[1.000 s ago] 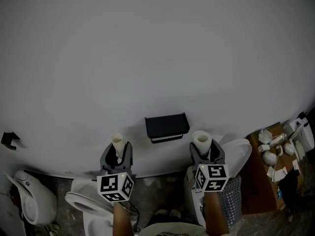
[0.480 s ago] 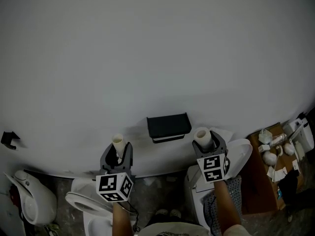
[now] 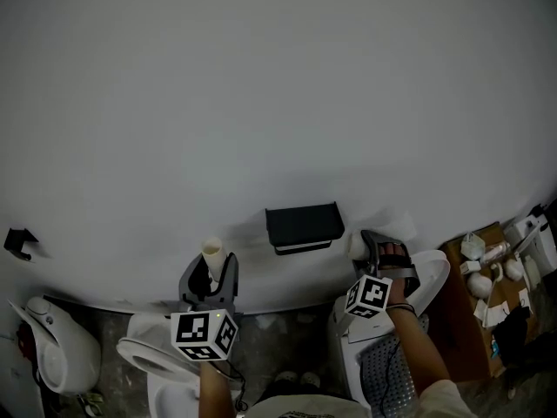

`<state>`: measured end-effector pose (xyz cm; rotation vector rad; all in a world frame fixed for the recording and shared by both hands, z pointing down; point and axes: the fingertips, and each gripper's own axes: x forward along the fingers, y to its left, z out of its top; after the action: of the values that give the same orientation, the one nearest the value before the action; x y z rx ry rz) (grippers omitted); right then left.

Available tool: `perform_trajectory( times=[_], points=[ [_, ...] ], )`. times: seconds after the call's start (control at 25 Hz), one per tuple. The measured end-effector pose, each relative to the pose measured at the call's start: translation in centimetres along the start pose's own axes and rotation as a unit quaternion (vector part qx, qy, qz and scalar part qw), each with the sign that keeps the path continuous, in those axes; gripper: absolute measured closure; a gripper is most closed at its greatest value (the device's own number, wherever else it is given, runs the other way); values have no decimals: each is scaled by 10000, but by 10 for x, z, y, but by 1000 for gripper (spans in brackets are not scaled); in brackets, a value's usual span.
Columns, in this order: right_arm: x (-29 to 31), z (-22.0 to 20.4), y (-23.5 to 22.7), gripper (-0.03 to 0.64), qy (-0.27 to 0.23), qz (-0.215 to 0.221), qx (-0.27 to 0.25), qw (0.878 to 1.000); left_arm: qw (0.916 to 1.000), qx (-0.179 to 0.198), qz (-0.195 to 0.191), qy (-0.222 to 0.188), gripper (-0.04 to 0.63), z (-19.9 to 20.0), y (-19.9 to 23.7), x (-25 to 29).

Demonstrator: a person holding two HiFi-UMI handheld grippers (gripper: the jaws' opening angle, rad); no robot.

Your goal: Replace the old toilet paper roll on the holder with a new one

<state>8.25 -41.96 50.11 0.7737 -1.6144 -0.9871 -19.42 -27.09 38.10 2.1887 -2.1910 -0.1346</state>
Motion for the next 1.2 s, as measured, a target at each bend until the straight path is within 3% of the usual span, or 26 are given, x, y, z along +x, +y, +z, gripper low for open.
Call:
perform_trajectory(
  times=[0.08, 0.16, 0.56, 1.2],
  points=[
    [5, 2, 6, 313, 37, 71, -423, 9991, 10000, 35, 53, -15, 393, 1, 2, -1],
    [10, 5, 10, 313, -3, 160, -511, 9986, 10000, 41, 79, -14, 393, 1, 4, 0],
    [23, 21, 15, 313, -201, 172, -249, 9993, 9998, 85, 186, 71, 393, -3, 10, 1],
    [27, 64, 21, 313, -644, -273, 30, 9975, 9989, 205, 397, 140, 393, -4, 23, -12]
  ],
)
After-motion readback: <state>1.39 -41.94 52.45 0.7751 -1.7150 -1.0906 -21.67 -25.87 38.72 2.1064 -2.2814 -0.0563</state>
